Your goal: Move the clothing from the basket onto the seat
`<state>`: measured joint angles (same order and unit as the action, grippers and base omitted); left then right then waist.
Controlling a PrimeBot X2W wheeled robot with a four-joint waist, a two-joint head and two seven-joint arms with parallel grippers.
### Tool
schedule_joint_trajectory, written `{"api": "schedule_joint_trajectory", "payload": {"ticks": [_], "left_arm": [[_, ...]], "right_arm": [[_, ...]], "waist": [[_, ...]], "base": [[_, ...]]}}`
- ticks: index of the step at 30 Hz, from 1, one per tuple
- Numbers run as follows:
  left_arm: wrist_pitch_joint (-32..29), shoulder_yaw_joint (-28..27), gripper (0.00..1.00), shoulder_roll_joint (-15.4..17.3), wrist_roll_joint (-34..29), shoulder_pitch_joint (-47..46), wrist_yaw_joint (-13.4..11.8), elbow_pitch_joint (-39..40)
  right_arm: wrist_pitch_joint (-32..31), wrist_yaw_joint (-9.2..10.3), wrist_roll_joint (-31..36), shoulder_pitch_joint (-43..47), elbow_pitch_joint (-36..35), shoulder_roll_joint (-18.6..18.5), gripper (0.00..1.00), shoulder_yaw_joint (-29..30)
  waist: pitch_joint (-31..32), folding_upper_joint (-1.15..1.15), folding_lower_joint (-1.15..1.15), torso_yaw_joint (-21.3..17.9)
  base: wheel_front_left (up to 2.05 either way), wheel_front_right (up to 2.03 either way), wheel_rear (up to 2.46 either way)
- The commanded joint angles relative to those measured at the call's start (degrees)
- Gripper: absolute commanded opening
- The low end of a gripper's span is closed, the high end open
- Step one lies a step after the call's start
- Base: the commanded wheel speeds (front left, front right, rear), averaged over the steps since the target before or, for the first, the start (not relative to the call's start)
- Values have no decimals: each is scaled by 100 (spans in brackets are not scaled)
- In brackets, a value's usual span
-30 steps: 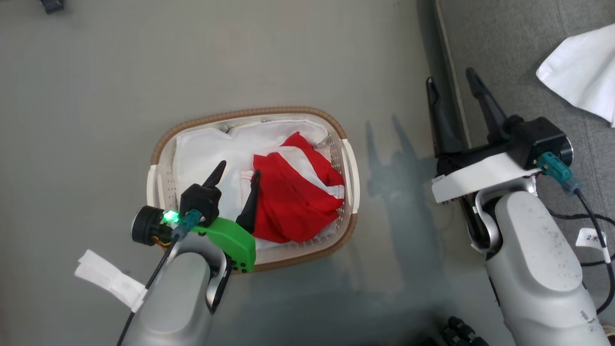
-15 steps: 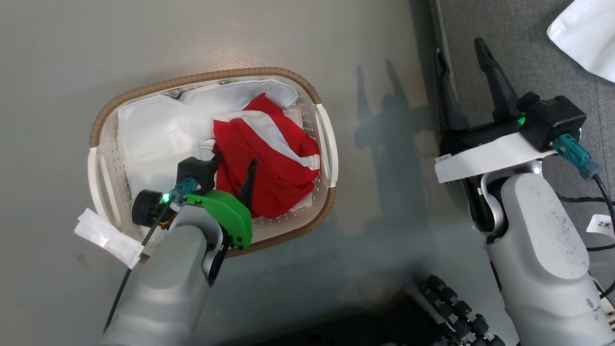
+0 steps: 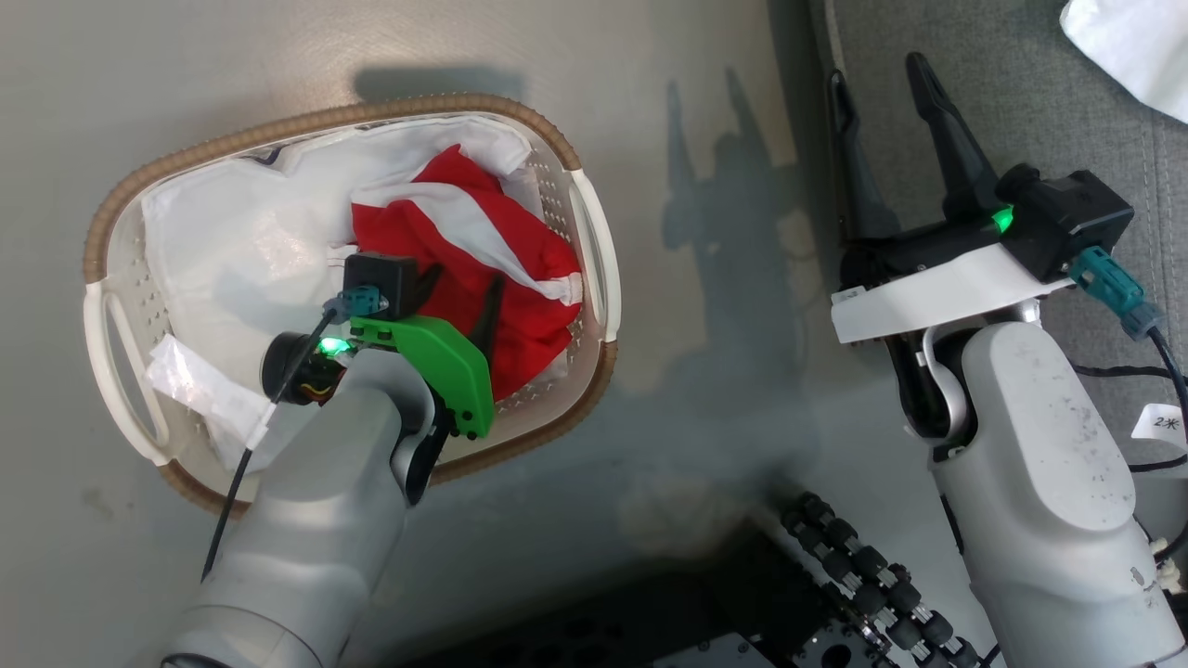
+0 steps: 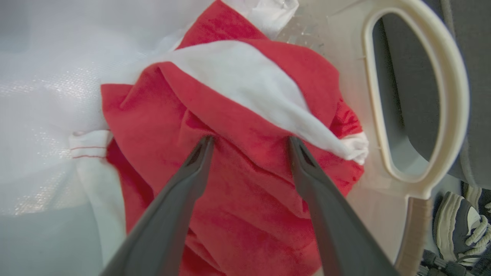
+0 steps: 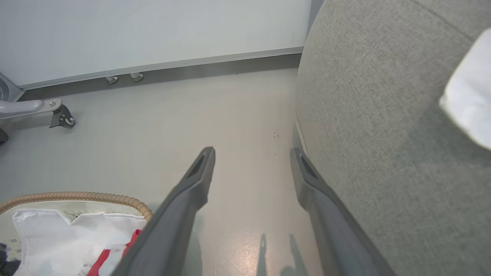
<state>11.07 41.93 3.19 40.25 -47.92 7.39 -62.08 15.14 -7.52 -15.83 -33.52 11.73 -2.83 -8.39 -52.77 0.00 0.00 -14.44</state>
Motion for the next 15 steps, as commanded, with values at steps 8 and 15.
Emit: {"api": "schedule_joint_trajectory", "payload": {"ticks": [8,15], "left_arm": [[-173,204,100,56,740,-473,13,-227],[-386,478,100,54,707,-740,13,-745]], "right_arm": [[1,6,5,-125,-77,-20,100,-56],[1,6,28,-81,-135,-20,100,-62]], "waist": [[-255,0,0,-89],[-318,0,0,-86]], "base": [[0,0,0],[0,0,0]]}}
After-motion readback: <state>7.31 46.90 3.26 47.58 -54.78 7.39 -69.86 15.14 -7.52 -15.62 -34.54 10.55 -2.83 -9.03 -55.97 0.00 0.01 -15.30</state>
